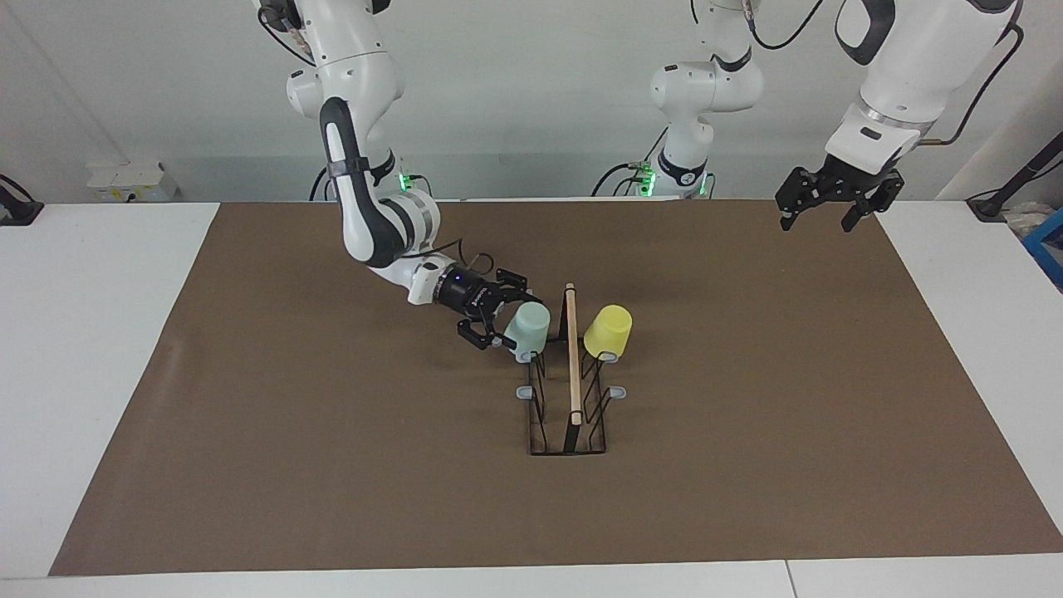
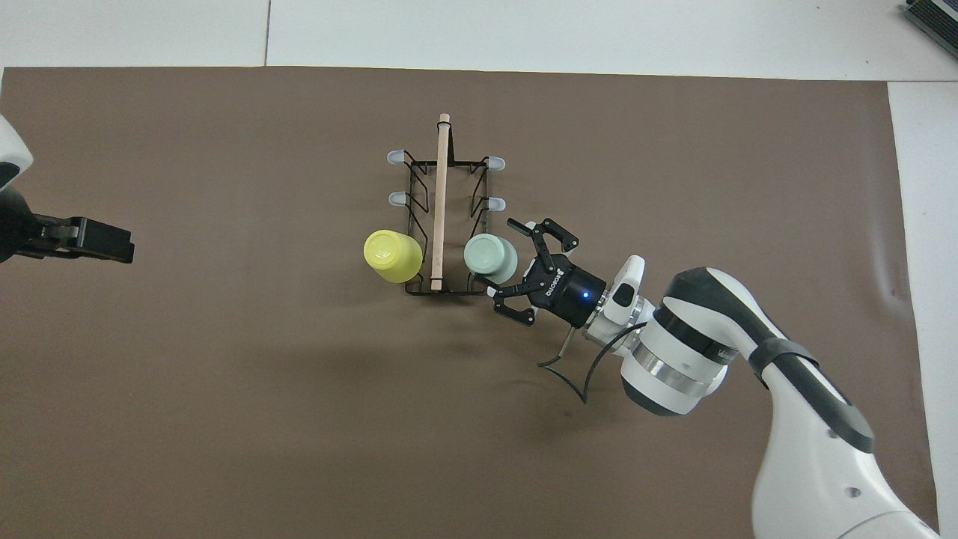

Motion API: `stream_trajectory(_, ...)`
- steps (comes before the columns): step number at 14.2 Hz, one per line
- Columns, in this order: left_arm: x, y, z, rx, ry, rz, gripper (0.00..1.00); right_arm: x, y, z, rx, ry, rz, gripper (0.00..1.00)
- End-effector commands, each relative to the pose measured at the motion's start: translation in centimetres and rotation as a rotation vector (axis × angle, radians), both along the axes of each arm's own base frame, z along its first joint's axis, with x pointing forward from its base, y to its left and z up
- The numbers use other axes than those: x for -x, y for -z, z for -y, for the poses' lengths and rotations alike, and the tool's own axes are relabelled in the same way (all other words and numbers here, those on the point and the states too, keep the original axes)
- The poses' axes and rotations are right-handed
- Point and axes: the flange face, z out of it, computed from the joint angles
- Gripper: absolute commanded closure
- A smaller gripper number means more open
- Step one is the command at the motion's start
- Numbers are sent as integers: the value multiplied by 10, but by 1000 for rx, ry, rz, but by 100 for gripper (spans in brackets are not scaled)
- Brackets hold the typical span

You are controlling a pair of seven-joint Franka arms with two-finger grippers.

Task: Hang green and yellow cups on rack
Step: 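Open the right gripper and pull it back from the green cup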

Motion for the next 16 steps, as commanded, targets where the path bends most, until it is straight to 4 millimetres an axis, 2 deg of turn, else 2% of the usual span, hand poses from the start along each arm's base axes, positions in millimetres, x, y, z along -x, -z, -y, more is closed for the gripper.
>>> stream_trajectory(1, 2, -1, -3, -11, 4, 4, 0, 14, -18, 14, 19, -10, -8, 0)
stream_trajectory(5, 2, -1, -4, -10, 6, 6, 0, 15, -50, 27, 63, -14, -16, 0)
stream_trajectory(11, 3, -1, 0, -11, 12, 0, 0, -29, -93, 138, 339, -161, 110, 0)
stream_trajectory(14, 3, -1, -1, -11, 10, 0, 0, -41, -103, 187, 392, -238, 74, 0)
stream_trajectory(16, 3, -1, -1, -11, 10, 0, 0, -46, -116, 218, 444, -278, 38, 0)
